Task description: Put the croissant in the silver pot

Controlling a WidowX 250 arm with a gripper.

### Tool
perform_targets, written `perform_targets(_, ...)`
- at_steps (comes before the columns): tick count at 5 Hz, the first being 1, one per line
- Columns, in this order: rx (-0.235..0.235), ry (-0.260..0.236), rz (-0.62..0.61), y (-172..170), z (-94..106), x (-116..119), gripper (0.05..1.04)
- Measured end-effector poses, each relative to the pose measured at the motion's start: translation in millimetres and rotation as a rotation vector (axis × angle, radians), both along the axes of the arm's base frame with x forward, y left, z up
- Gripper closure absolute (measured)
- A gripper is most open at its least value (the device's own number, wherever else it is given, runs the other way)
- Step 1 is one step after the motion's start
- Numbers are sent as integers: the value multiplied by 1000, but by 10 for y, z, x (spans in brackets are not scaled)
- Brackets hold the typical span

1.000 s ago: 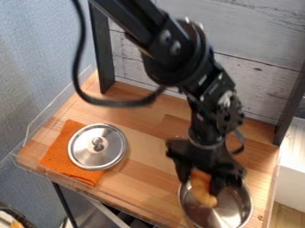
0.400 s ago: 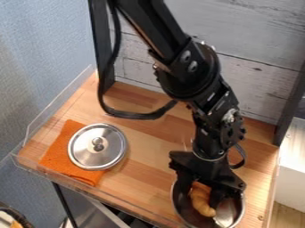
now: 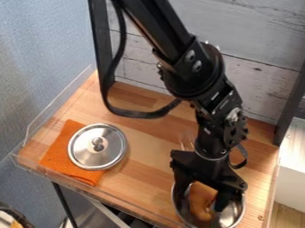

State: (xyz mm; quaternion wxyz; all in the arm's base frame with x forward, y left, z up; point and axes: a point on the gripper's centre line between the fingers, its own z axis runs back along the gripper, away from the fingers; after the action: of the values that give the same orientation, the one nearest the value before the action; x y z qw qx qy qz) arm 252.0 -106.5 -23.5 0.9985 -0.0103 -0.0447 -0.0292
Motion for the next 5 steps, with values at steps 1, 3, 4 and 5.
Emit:
perform_targets(1, 8, 3, 1, 14, -3, -8, 83)
perform_targets(3, 3, -48, 15, 22, 243, 43, 83)
perform_targets(4, -20, -114, -4, -43, 514, 69, 83)
perform_targets(5, -38, -174, 9, -17, 749, 45, 83)
